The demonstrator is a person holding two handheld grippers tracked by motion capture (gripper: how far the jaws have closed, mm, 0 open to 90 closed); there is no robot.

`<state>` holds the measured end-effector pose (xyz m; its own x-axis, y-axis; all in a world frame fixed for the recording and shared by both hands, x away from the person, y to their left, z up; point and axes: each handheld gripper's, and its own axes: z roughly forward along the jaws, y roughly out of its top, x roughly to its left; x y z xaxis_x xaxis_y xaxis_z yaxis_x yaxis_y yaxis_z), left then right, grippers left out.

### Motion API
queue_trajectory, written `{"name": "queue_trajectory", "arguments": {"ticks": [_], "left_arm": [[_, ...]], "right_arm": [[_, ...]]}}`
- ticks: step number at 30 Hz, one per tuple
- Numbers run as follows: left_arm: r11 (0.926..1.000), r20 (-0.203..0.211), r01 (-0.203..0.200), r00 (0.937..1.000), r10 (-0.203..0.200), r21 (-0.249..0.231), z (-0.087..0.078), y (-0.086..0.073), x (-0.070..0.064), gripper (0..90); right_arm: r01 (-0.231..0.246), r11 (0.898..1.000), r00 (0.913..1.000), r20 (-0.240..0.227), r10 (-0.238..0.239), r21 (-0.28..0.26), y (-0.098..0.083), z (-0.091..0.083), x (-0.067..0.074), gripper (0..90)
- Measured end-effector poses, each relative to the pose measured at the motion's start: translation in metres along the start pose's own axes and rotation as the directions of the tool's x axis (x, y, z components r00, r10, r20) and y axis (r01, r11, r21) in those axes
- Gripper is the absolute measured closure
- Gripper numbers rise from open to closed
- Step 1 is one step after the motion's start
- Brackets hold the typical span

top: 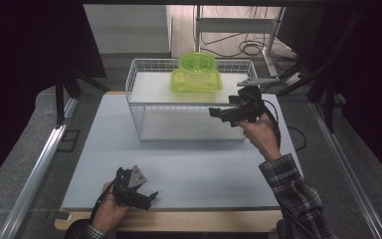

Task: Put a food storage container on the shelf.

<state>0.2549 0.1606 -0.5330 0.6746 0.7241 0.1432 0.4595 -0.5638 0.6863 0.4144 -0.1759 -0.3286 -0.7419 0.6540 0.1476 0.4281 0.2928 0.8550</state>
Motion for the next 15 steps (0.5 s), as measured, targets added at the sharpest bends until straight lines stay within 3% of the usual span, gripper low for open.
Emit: {"name": "queue_trajectory", "arguments": {"ticks": [15], "left_arm": [[1.0, 0.001, -0.004, 1.0, 0.004, 0.004, 0.0, 0.0, -0.001, 0.0]], "right_arm": [[0.047, 0.998, 0.9984, 0.029, -0.048, 0.045, -0.041, -0.005, 0.005, 0.7]]}}
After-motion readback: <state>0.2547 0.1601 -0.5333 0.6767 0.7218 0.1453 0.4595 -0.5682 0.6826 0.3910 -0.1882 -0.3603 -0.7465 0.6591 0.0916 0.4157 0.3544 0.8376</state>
